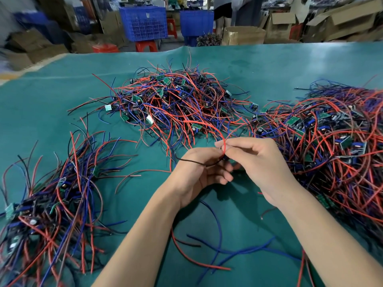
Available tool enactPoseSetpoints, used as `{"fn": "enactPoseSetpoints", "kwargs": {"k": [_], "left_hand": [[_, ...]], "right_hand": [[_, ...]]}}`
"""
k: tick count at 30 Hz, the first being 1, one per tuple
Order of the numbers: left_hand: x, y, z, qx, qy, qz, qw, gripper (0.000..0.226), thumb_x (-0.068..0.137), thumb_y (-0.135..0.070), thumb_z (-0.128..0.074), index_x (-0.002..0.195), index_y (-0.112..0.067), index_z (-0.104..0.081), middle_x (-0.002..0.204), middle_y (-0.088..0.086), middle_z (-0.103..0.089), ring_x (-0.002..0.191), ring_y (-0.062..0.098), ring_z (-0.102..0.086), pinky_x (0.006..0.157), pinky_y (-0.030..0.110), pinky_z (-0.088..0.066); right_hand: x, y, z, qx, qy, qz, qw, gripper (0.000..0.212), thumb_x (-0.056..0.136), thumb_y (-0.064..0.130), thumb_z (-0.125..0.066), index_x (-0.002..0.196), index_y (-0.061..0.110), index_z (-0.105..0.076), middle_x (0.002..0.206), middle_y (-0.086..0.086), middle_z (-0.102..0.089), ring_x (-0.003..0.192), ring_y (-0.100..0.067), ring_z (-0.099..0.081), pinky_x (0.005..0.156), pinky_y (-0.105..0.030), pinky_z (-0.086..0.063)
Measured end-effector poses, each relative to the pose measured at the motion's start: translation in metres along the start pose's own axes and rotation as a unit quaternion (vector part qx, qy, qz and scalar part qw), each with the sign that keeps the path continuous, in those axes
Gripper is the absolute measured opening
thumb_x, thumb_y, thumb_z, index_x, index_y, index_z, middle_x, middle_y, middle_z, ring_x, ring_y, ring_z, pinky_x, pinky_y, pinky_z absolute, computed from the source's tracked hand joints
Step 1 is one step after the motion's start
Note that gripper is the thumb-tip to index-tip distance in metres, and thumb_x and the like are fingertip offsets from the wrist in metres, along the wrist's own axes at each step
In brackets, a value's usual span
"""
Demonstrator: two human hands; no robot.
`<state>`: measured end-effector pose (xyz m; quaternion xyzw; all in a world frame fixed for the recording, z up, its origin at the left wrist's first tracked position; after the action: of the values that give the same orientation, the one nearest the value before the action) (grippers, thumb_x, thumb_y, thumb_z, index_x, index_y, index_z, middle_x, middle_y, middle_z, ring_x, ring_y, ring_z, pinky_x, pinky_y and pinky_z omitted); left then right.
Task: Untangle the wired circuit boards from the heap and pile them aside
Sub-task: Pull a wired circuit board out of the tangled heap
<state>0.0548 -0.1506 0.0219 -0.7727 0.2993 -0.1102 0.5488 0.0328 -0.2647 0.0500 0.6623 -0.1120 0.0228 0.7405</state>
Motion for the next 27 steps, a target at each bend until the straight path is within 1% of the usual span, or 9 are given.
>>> {"fn": "enactPoseSetpoints", "kwargs": {"k": [4, 7, 9, 12, 17, 19, 22, 24, 27], "left_hand": [[0.0, -0.001, 0.0, -0.015, 0.004, -0.011, 1.0, 0.028, 0.098, -0.019, -0.053, 0.075, -0.011, -0.066, 0.071, 0.009, -0.06, 0.056, 0.017, -0.057, 0.052, 0.022, -0.047], [-0.001, -0.002, -0.001, -0.008, 0.028, -0.024, 0.999, 0.018, 0.093, -0.015, -0.062, 0.077, -0.012, -0.07, 0.078, 0.008, -0.068, 0.066, 0.017, -0.065, 0.061, 0.022, -0.053], [-0.001, -0.001, -0.003, 0.002, 0.036, -0.03, 0.999, 0.01, 0.091, -0.006, -0.062, 0.085, -0.007, -0.07, 0.085, 0.011, -0.072, 0.072, 0.018, -0.069, 0.067, 0.023, -0.056], [-0.001, 0.0, -0.002, -0.002, 0.025, -0.031, 0.999, 0.02, 0.091, 0.0, -0.06, 0.082, -0.009, -0.075, 0.086, 0.014, -0.074, 0.077, 0.018, -0.072, 0.071, 0.024, -0.058], [-0.002, 0.0, -0.005, 0.016, 0.03, -0.034, 0.999, 0.02, 0.099, -0.016, -0.056, 0.09, -0.01, -0.073, 0.089, 0.012, -0.073, 0.076, 0.019, -0.071, 0.07, 0.024, -0.058], [-0.002, 0.0, -0.005, 0.033, 0.027, -0.032, 0.999, 0.026, 0.099, -0.02, -0.055, 0.084, -0.016, -0.075, 0.085, 0.01, -0.072, 0.073, 0.019, -0.07, 0.067, 0.023, -0.057], [-0.003, -0.002, -0.003, 0.036, 0.02, -0.029, 0.999, 0.021, 0.099, -0.02, -0.055, 0.088, -0.01, -0.071, 0.077, 0.008, -0.069, 0.067, 0.018, -0.068, 0.059, 0.021, -0.051], [-0.002, -0.002, -0.003, 0.048, 0.017, -0.032, 0.998, 0.021, 0.099, -0.019, -0.054, 0.095, -0.005, -0.069, 0.074, 0.007, -0.066, 0.065, 0.017, -0.065, 0.055, 0.021, -0.046], [0.0, -0.001, -0.004, 0.059, 0.016, -0.034, 0.998, 0.022, 0.099, -0.019, -0.053, 0.094, -0.006, -0.069, 0.072, 0.006, -0.063, 0.061, 0.015, -0.062, 0.054, 0.021, -0.042]], "right_hand": [[0.001, 0.0, 0.005, -0.003, -0.019, 0.007, 1.0, 0.016, 0.092, 0.016, -0.074, 0.083, 0.026, -0.082, 0.078, -0.017, -0.073, 0.064, -0.007, -0.065, 0.057, -0.018, -0.051], [0.003, -0.005, 0.01, 0.011, -0.05, 0.002, 0.999, 0.015, 0.092, 0.015, -0.075, 0.08, 0.023, -0.08, 0.073, -0.003, -0.074, 0.064, -0.006, -0.063, 0.058, -0.017, -0.05], [0.003, -0.008, 0.009, 0.031, -0.059, -0.01, 0.998, 0.015, 0.092, 0.012, -0.075, 0.079, 0.018, -0.08, 0.074, -0.003, -0.075, 0.062, -0.007, -0.063, 0.057, -0.018, -0.051], [0.001, -0.008, 0.006, 0.035, -0.068, -0.015, 0.997, 0.013, 0.092, 0.01, -0.074, 0.08, 0.013, -0.078, 0.072, -0.005, -0.074, 0.063, -0.008, -0.062, 0.057, -0.018, -0.051], [0.0, -0.009, 0.01, 0.048, -0.106, -0.018, 0.993, 0.013, 0.092, 0.009, -0.073, 0.08, 0.013, -0.077, 0.07, 0.001, -0.073, 0.064, -0.006, -0.063, 0.059, -0.017, -0.049], [-0.001, -0.011, 0.012, 0.053, -0.122, -0.024, 0.991, 0.012, 0.093, 0.009, -0.072, 0.081, 0.01, -0.075, 0.067, 0.004, -0.071, 0.061, -0.005, -0.064, 0.057, -0.016, -0.048], [0.0, -0.012, 0.017, 0.053, -0.144, -0.022, 0.988, 0.013, 0.096, 0.01, -0.069, 0.084, 0.006, -0.07, 0.071, -0.003, -0.07, 0.059, -0.011, -0.062, 0.056, -0.024, -0.049], [0.001, -0.009, 0.024, 0.016, -0.17, -0.002, 0.985, 0.014, 0.096, 0.012, -0.069, 0.083, 0.011, -0.07, 0.076, -0.006, -0.073, 0.065, -0.013, -0.063, 0.06, -0.028, -0.048], [0.001, -0.009, 0.032, -0.02, -0.21, 0.018, 0.977, 0.017, 0.095, 0.016, -0.071, 0.079, 0.02, -0.071, 0.076, 0.0, -0.075, 0.064, -0.007, -0.063, 0.059, -0.026, -0.048]]}}
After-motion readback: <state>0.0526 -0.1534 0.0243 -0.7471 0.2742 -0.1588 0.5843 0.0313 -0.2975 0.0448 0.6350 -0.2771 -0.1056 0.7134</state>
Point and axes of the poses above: each hand's wrist, its own x-axis towards the middle knuckle, its own z-axis out of the back of the hand, y = z × x, the point moved 7 cm from there along x, towards the middle knuckle
